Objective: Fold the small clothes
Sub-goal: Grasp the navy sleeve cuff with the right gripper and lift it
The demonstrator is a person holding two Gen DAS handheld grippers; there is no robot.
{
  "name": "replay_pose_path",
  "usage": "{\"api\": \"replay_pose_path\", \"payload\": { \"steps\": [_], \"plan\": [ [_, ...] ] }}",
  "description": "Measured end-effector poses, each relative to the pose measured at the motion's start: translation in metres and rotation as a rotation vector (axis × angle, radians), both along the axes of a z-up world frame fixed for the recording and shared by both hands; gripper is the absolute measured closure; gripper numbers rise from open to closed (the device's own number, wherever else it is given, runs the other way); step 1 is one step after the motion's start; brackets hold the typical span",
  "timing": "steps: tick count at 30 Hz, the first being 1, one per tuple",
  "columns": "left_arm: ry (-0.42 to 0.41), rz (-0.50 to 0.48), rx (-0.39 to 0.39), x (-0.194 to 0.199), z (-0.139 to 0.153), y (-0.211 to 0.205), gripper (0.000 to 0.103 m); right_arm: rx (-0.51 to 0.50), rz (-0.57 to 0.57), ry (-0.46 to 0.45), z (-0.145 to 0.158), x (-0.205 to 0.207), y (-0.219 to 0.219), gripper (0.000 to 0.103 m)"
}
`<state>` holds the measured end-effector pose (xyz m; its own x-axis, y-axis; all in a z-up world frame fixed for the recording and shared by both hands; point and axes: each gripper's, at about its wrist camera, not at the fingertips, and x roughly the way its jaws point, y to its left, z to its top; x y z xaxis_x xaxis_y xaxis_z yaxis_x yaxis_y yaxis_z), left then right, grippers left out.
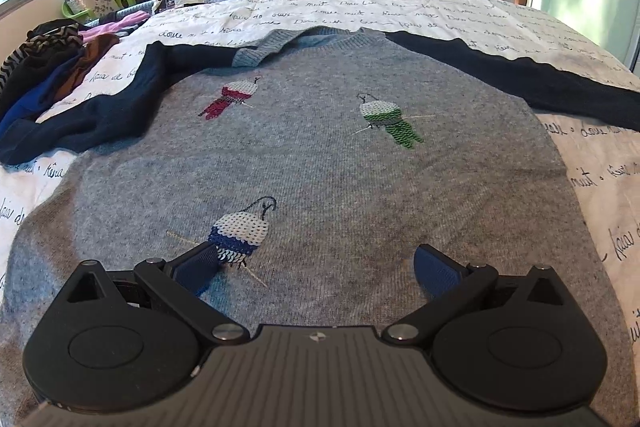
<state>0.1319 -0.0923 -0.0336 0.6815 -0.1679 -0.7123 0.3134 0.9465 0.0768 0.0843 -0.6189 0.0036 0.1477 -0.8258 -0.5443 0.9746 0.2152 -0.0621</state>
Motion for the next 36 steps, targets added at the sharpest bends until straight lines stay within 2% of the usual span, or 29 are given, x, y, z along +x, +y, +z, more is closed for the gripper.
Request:
{"api": "replay_pose_path", "payload": {
  "steps": [3,5,7,9,15,20,23,26,28,29,30,31,32,33,35,36],
  "plan": [
    [-0.013,-0.004,-0.009,-0.003,0.003,-0.001,0.000,0.213,0.135,-0.438,0.001,-0.055,-0.019,0.000],
    [-0.026,0.001,-0.015,-0.006,0.006,-0.001,0.000,0.369,0.277,-0.566,-0.012,-0.060,-0.029,0.000],
    [-0.039,0.001,-0.023,-0.009,0.010,0.001,0.000,0.440,0.336,-0.610,-0.024,-0.055,-0.027,0.000],
    [-0.049,0.000,-0.021,-0.011,0.014,0.003,0.000,0.469,0.358,-0.621,-0.034,-0.047,-0.021,0.000],
    [-0.052,0.017,0.019,-0.012,0.014,0.007,0.000,0.593,0.316,-0.723,-0.072,-0.045,-0.019,0.000],
    [-0.007,-0.001,-0.029,-0.010,0.012,0.007,0.000,0.557,0.331,-0.818,-0.091,-0.047,-0.031,0.000],
    [0.013,-0.021,-0.055,-0.011,0.012,0.004,0.000,0.540,0.379,-0.830,-0.093,-0.036,-0.042,0.000],
    [0.022,-0.024,-0.052,-0.011,0.011,0.002,0.000,0.517,0.354,-0.844,-0.093,-0.030,-0.050,0.000],
    [0.025,-0.021,-0.042,-0.011,0.009,0.001,0.000,0.498,0.331,-0.842,-0.094,-0.027,-0.055,0.007],
    [0.028,-0.019,-0.041,-0.011,0.009,0.001,0.000,0.499,0.325,-0.830,-0.095,-0.025,-0.057,0.018],
    [0.029,-0.017,-0.044,-0.011,0.009,0.002,0.000,0.504,0.318,-0.807,-0.095,-0.023,-0.059,0.040],
    [0.030,-0.015,-0.049,-0.011,0.009,0.003,0.000,0.517,0.316,-0.786,-0.096,-0.020,-0.061,0.052],
    [0.029,-0.013,-0.054,-0.011,0.010,0.004,0.000,0.549,0.317,-0.769,-0.098,-0.018,-0.062,0.071],
    [0.028,-0.013,-0.061,-0.010,0.011,0.005,0.000,0.571,0.309,-0.764,-0.100,-0.019,-0.063,0.082],
    [0.032,-0.021,-0.072,-0.010,0.012,0.006,0.000,0.575,0.302,-0.773,-0.102,-0.024,-0.062,0.091],
    [0.033,-0.028,-0.075,-0.010,0.013,0.006,0.000,0.567,0.312,-0.776,-0.101,-0.025,-0.061,0.092]
  ]
}}
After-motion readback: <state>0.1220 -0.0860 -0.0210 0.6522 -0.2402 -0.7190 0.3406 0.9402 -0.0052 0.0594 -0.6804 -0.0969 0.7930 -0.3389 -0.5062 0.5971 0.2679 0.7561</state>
